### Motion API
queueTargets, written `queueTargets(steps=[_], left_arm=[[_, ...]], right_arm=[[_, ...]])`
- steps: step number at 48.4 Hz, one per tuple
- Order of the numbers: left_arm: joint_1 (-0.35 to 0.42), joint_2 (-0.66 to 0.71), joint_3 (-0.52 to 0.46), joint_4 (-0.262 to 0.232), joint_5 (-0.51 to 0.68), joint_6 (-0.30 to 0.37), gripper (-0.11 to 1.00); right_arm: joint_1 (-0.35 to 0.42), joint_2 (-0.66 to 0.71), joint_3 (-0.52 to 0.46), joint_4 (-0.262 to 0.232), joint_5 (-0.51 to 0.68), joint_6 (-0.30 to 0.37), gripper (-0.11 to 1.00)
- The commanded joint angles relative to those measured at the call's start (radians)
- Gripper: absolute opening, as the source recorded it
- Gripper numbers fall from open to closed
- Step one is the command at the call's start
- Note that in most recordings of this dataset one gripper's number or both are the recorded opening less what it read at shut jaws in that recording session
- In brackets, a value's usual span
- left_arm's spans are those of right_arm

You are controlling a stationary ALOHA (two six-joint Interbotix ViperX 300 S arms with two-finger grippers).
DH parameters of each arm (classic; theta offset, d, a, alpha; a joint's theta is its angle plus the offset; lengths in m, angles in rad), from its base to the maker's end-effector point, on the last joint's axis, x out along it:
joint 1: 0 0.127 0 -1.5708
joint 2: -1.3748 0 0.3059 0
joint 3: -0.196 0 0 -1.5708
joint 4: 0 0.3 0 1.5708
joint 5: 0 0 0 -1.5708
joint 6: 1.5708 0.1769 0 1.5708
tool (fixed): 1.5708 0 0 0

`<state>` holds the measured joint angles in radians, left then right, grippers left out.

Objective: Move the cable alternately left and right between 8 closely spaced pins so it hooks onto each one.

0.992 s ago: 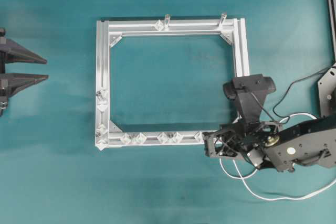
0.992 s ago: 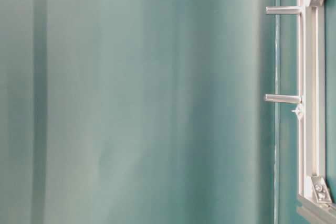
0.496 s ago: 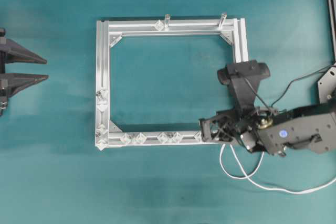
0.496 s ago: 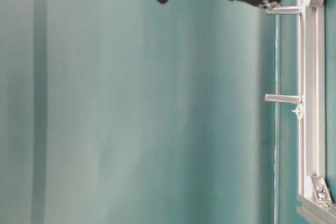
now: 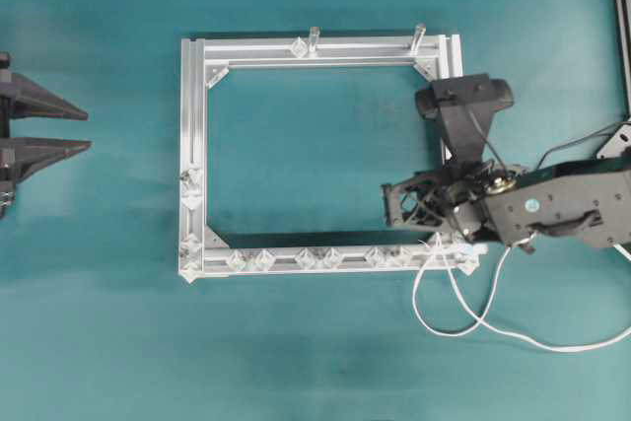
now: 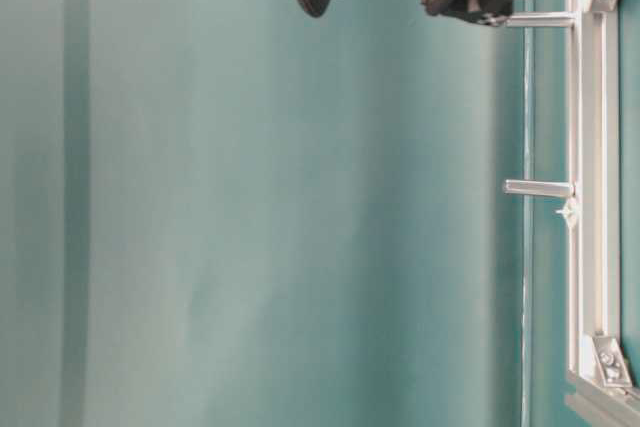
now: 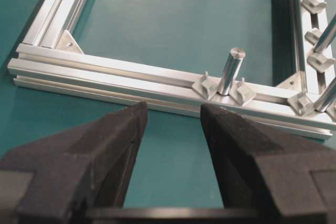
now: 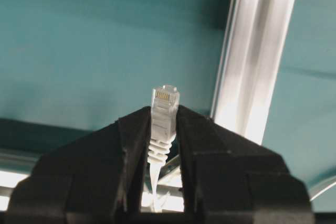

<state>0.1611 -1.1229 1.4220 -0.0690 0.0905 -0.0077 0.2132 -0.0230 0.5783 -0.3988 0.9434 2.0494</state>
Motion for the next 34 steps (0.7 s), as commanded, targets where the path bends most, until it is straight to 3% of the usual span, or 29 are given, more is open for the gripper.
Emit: queueTargets(steps=[1, 18, 28, 34], left_arm=[[-0.002, 0.006, -0.009, 0.002, -0.005, -0.009, 0.57], [-0.002, 0.006, -0.009, 0.003, -0.005, -0.009, 0.57], [-0.002, 0.006, -0.009, 0.003, -0.005, -0.009, 0.57], [-0.002, 0.006, -0.009, 0.003, -0.005, -0.008, 0.57]], right_arm=[[-0.005, -0.031, -0.003, -0.005, 0.002, -0.002, 0.19], [-0.035, -0.017, -0.034, -0.032, -0.054, -0.002, 0.19], [-0.057, 0.037, -0.104, -0.055, -0.063, -0.012, 0.19], [-0.061, 0.089, -0.161, -0.057, -0.083, -0.052, 0.19]])
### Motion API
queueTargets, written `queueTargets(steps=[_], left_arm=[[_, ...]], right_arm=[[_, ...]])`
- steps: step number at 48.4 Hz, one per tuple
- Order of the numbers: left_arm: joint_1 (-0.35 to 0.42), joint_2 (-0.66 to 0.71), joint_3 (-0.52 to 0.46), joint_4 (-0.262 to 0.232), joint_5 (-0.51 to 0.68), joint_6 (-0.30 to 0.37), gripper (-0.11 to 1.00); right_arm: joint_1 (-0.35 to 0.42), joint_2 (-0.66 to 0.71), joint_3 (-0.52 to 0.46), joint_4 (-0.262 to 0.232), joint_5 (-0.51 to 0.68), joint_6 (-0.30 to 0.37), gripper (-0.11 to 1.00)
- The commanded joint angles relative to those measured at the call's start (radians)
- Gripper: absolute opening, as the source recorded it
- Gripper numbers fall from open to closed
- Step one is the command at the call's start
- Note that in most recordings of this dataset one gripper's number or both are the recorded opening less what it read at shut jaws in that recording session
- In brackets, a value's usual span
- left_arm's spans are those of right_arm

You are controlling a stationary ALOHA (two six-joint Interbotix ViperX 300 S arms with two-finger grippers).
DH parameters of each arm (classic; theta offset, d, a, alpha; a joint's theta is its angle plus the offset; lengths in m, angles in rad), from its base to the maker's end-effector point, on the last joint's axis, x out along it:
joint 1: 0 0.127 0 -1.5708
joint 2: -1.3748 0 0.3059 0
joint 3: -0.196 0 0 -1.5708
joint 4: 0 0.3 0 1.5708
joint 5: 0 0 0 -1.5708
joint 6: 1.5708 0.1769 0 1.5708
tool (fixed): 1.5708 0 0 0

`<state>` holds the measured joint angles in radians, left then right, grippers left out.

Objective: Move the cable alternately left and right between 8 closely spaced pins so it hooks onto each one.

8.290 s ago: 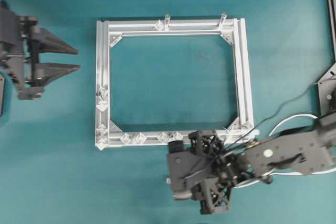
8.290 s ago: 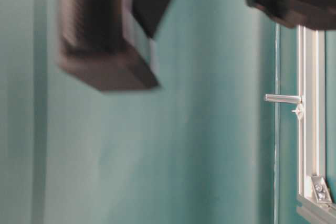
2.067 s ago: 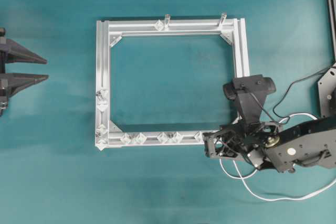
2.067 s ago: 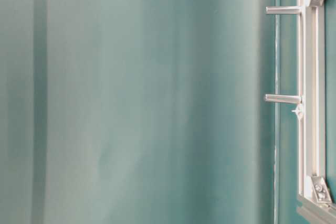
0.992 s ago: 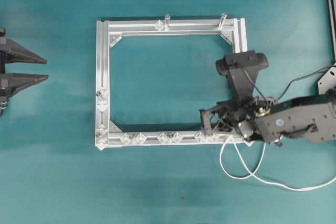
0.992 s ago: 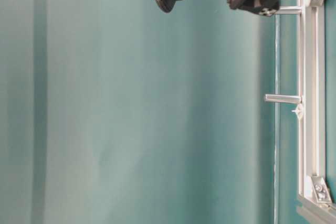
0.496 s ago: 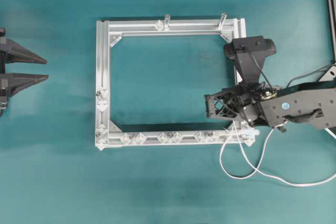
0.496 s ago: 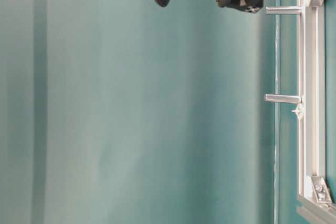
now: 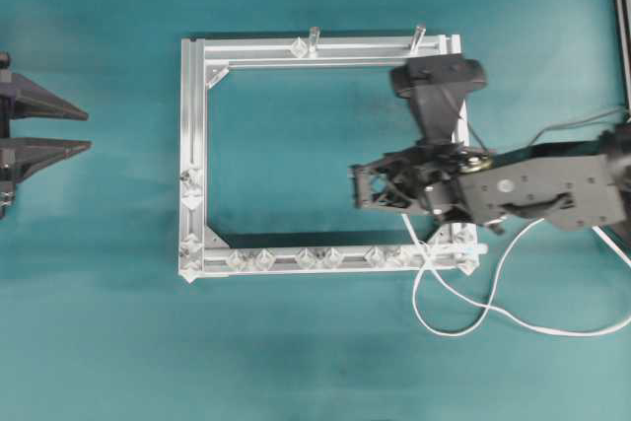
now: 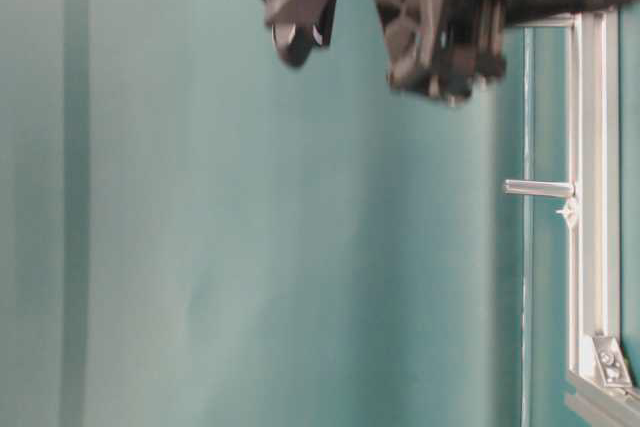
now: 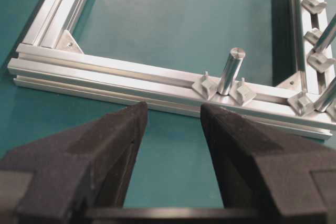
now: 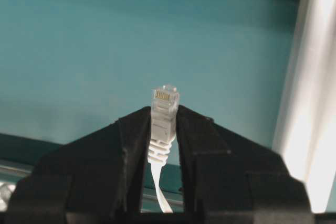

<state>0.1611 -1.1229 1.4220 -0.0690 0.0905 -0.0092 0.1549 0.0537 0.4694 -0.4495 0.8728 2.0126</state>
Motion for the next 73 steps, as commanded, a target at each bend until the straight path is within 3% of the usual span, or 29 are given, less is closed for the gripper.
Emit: queueTargets(steps=[1, 12, 34, 42, 57, 73], left_arm=[[-0.002, 0.006, -0.009, 0.003, -0.005, -0.006, 0.57], [-0.002, 0.006, -0.009, 0.003, -0.005, -0.008, 0.57], [-0.002, 0.006, -0.009, 0.003, -0.005, -0.008, 0.57], [-0.002, 0.006, -0.008, 0.002, -0.005, -0.008, 0.57], [-0.002, 0.006, -0.008, 0.003, -0.005, -0.008, 0.57], [-0.002, 0.006, -0.009, 0.003, -0.005, -0.008, 0.57]], right_arm=[[-0.003, 0.02, -0.06, -0.006, -0.014, -0.021, 0.19], [-0.005, 0.086, -0.14, -0.006, -0.011, -0.044, 0.19], [0.026, 0.092, -0.17, 0.025, -0.008, -0.035, 0.19], [0.063, 0.1, -0.176, 0.064, -0.008, -0.031, 0.19], [0.135, 0.127, -0.204, 0.081, -0.008, 0.052, 0.19], [0.166, 0.132, -0.218, 0.081, 0.011, 0.081, 0.19]])
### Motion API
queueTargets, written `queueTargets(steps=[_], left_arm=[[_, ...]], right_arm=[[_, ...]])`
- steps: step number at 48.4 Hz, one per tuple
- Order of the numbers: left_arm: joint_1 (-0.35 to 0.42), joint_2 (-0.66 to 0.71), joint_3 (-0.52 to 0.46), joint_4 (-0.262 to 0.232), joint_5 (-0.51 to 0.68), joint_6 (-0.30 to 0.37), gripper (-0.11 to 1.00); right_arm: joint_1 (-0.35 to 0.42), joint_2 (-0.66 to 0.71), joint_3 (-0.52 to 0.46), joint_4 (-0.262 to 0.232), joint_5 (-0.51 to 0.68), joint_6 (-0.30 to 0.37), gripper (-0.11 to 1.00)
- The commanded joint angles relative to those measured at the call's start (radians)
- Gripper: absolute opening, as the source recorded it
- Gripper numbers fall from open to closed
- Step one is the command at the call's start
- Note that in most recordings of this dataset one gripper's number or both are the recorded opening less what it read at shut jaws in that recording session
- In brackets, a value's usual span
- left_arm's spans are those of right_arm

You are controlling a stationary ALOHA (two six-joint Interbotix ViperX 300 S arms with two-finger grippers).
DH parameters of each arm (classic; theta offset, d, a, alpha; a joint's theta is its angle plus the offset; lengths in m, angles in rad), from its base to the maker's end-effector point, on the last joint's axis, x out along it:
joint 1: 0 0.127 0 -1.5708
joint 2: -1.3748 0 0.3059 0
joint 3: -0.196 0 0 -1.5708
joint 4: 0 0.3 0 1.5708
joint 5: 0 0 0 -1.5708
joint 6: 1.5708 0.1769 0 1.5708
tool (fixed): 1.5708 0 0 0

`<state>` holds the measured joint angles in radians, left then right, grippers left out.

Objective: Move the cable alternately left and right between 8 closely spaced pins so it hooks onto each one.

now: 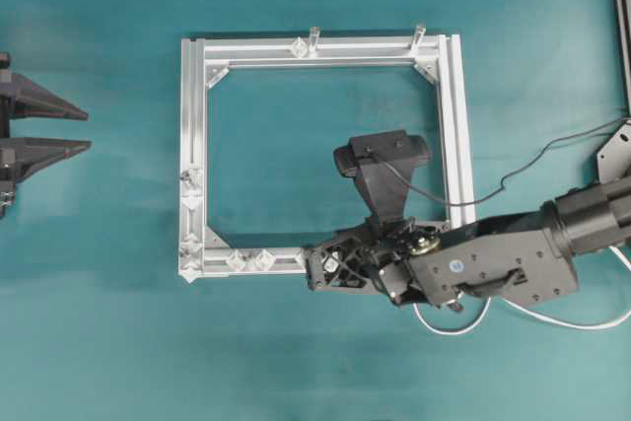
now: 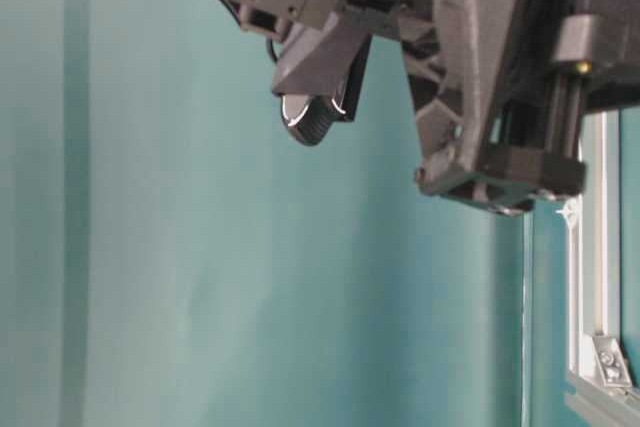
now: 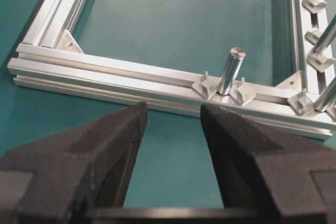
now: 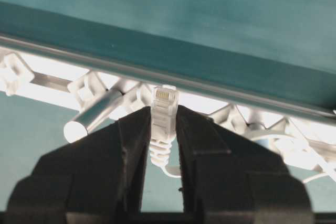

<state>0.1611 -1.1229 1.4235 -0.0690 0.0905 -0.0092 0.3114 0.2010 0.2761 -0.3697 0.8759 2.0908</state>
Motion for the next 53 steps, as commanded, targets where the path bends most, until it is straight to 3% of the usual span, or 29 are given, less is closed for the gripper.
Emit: queueTargets(steps=[1, 53], left_arm=[[-0.002, 0.006, -0.011, 0.002, -0.005, -0.008, 0.57], [-0.002, 0.006, -0.011, 0.003, -0.005, -0.008, 0.57]], right_arm=[[0.011, -0.015, -0.025, 0.002, 0.009, 0.003, 0.19], [0.034, -0.015, -0.029, 0.005, 0.017, 0.015, 0.19]])
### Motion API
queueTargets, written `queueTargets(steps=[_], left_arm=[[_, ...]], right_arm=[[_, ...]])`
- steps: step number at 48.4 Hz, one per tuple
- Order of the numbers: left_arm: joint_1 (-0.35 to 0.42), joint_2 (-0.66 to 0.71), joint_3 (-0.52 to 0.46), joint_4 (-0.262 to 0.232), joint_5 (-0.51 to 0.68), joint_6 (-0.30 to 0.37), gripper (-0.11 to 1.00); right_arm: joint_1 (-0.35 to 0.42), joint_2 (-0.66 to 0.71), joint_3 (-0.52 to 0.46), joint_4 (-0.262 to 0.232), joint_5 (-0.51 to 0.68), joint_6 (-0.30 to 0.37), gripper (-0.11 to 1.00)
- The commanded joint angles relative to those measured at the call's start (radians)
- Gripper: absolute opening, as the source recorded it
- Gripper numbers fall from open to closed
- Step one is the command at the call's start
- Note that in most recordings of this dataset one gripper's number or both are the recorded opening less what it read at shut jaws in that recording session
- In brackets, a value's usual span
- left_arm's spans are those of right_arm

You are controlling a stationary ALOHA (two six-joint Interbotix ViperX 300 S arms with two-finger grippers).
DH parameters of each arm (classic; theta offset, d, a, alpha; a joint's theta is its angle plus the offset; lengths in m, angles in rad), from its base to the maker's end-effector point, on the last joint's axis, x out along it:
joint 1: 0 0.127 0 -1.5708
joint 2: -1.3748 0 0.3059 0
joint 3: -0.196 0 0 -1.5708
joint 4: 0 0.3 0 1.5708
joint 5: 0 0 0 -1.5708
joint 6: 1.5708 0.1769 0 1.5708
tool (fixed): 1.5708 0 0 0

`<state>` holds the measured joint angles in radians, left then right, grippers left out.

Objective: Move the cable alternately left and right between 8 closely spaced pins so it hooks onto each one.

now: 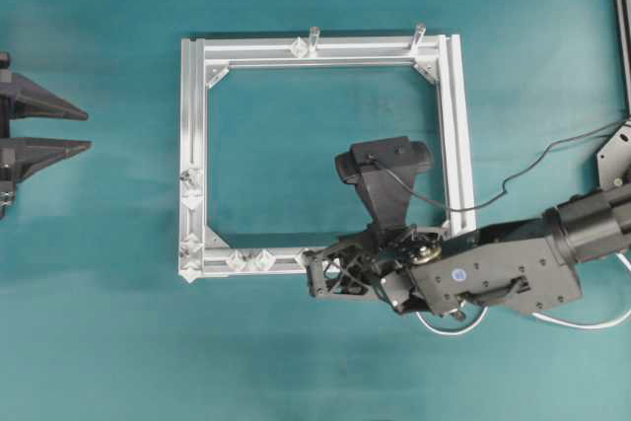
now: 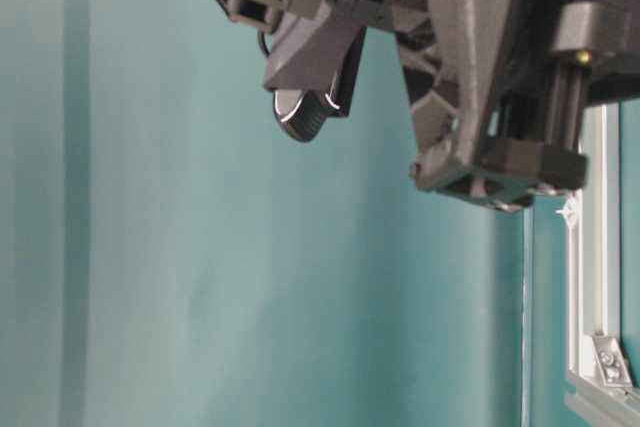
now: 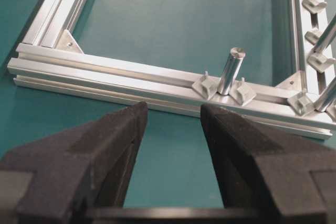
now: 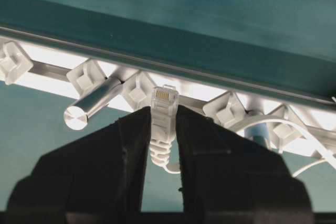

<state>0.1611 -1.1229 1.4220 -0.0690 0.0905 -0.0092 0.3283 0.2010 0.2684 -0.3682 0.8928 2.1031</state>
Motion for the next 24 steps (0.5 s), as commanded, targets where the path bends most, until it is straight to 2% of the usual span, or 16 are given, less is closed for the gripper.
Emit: queueTargets(steps=[1, 15, 24], left_arm=[[-0.002, 0.006, -0.008, 0.003, -0.005, -0.008, 0.57], [-0.002, 0.006, -0.008, 0.003, -0.005, -0.008, 0.57], [-0.002, 0.006, -0.009, 0.003, -0.006, -0.008, 0.57]], right_arm=[[0.02, -0.015, -0.021, 0.003, 0.0, 0.006, 0.19], [0.087, 0.009, -0.049, 0.005, 0.0, 0.095, 0.19], [0.124, 0.031, -0.091, 0.009, 0.034, 0.112, 0.19]])
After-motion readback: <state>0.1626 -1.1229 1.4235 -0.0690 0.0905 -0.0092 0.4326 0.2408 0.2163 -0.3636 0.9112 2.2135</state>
